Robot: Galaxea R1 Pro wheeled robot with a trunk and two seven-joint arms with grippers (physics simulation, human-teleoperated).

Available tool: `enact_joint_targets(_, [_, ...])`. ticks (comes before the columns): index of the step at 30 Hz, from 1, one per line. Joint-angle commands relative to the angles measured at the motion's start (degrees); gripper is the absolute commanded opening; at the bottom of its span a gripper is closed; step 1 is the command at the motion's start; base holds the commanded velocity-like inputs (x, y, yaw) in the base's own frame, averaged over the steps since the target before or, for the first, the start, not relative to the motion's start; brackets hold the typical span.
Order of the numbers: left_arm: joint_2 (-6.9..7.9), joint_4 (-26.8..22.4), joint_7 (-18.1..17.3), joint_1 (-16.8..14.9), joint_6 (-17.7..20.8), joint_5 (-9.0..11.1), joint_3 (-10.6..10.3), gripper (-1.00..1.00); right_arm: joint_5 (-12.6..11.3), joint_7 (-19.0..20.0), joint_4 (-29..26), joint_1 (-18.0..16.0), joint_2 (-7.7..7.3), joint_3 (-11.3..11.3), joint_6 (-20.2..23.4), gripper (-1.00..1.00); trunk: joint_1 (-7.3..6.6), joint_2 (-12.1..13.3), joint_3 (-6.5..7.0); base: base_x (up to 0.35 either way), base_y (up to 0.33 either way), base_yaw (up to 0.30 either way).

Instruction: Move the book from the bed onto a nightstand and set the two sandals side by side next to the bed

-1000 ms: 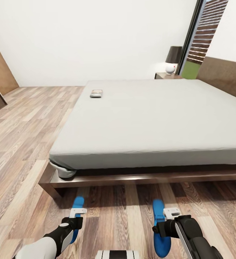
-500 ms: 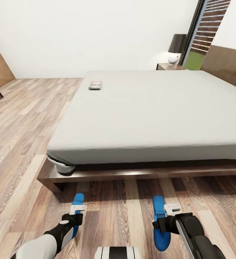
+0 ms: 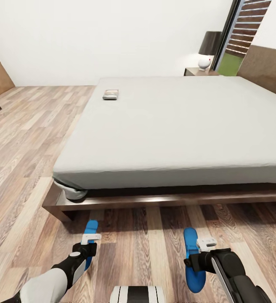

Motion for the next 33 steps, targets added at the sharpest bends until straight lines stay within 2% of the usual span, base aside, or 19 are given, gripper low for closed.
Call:
enact_joint_targets(1, [-0.02,-0.1,0.3,-0.2,-0.2,-0.7,0.4,-1.0,0.6,0.5,-0.1,0.0,-0.05,0.1,0.2,-1.0,0.01,0.0,-0.27,0.0,0.0,0.0])
enact_joint_targets(5, [-0.06,-0.2,0.2,-0.3,-0.3,-0.7,0.4,-1.0,0.6,0.5,-0.1,0.0,-0.03,0.1,0.2,-1.0,0.11,-0.1,-1.15,0.0,0.0,0.0])
enact_joint_targets(11, [-0.11,-0.2,0.2,-0.5,-0.4,-0.7,0.4,-1.0,0.6,0.5,-0.1,0.0,0.0,0.1,0.2,-1.0,0.11,-0.1,-1.15,0.0,0.0,0.0])
enact_joint_targets(18, [-0.11,-0.3,0.2,-1.3,-0.4,-0.7,0.4,-1.0,0.6,0.5,-0.1,0.0,0.01,0.2,0.2,-1.0,0.3,-0.2,-2.7,0.0,0.0,0.0])
enact_joint_targets(33, [-0.09,-0.3,0.2,-1.7,-0.4,-0.7,0.4,-1.0,0.6,0.5,-0.1,0.0,0.01,0.2,0.2,-1.0,0.3,-0.2,-2.7,0.013,0.027,0.0])
